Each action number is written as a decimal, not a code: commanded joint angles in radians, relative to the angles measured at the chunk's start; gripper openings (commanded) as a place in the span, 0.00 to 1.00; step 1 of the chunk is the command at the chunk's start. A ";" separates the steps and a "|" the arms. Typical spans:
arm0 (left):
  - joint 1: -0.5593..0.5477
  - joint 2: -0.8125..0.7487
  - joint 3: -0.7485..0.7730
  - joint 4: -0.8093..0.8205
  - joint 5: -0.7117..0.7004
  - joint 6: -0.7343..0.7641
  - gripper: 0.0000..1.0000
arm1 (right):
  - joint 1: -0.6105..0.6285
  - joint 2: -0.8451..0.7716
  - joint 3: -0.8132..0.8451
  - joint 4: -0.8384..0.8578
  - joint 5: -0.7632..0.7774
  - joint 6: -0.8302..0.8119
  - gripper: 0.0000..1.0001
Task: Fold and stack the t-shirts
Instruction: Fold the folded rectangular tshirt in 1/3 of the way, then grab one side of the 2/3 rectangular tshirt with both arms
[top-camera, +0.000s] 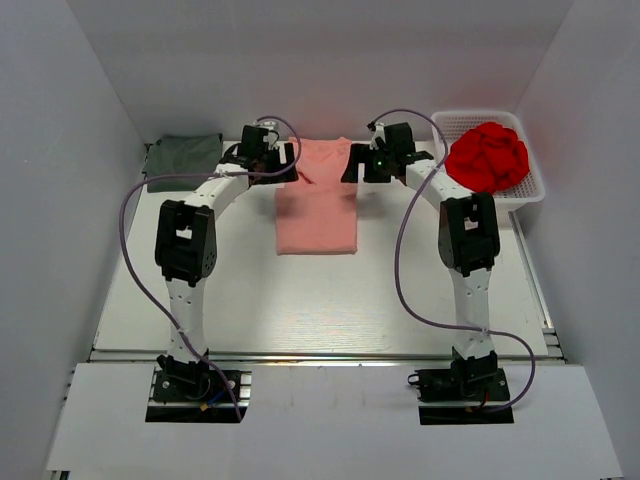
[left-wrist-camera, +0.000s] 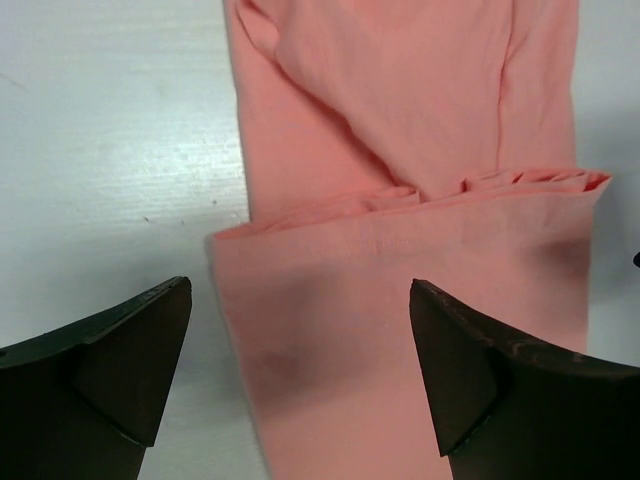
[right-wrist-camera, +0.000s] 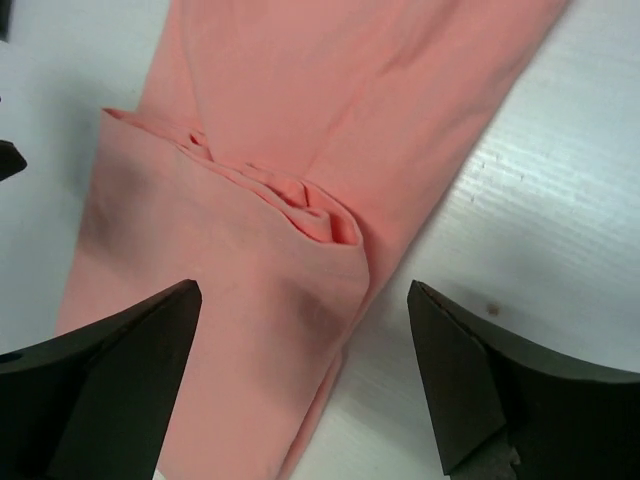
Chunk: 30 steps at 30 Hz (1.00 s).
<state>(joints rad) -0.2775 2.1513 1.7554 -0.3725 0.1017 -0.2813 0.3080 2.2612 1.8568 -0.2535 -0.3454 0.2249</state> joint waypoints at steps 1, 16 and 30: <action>0.012 -0.050 0.081 -0.031 0.030 0.039 1.00 | -0.012 -0.051 0.061 0.053 -0.067 -0.030 0.90; -0.008 -0.429 -0.529 0.107 0.187 0.025 1.00 | 0.016 -0.413 -0.560 0.197 -0.144 0.005 0.90; -0.045 -0.461 -0.740 0.116 0.164 -0.035 1.00 | 0.043 -0.345 -0.740 0.319 -0.149 0.243 0.84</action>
<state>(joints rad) -0.3141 1.7466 1.0279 -0.2764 0.2703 -0.3058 0.3412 1.8889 1.1290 0.0013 -0.4770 0.4091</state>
